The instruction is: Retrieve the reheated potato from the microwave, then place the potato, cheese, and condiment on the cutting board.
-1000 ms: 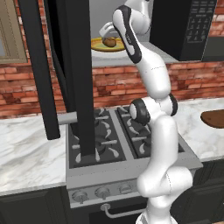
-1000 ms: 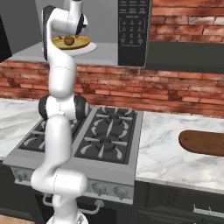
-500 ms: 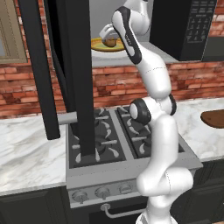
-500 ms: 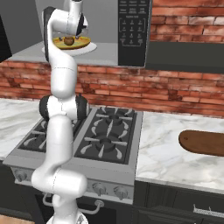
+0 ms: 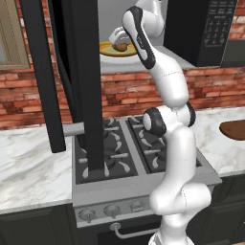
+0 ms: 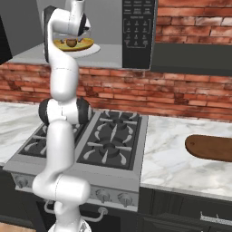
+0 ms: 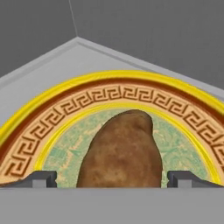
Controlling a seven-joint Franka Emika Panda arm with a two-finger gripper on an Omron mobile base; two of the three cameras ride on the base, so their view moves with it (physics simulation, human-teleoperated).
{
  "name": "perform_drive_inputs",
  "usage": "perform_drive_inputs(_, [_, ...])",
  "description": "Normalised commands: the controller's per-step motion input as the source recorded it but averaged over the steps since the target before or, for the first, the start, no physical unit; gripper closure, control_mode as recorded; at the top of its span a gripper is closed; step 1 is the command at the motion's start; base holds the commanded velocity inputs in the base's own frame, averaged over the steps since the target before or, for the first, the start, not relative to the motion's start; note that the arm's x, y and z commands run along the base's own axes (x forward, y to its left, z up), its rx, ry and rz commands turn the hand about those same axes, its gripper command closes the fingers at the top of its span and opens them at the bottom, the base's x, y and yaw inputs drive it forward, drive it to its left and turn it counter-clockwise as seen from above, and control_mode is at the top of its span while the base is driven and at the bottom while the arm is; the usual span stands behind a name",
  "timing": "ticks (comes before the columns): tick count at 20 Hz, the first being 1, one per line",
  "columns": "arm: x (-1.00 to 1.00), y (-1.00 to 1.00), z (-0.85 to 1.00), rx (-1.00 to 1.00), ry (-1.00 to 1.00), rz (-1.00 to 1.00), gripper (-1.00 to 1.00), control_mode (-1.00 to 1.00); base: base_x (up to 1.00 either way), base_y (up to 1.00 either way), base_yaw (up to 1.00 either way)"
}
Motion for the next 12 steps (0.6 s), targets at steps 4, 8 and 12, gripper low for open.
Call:
perform_drive_inputs(4, [-0.16, 0.01, -0.15, 0.00, 0.00, 0.00, -1.00, -1.00, 0.00, 0.00, 0.00])
perform_drive_inputs(8, [-0.09, 0.09, -0.22, -0.01, 0.00, 0.00, 1.00, -1.00, 0.00, 0.00, 0.00])
perform_drive_inputs(12, [-0.06, 0.10, -0.27, -0.01, 0.00, 0.00, 1.00, -1.00, 0.00, 0.00, 0.00])
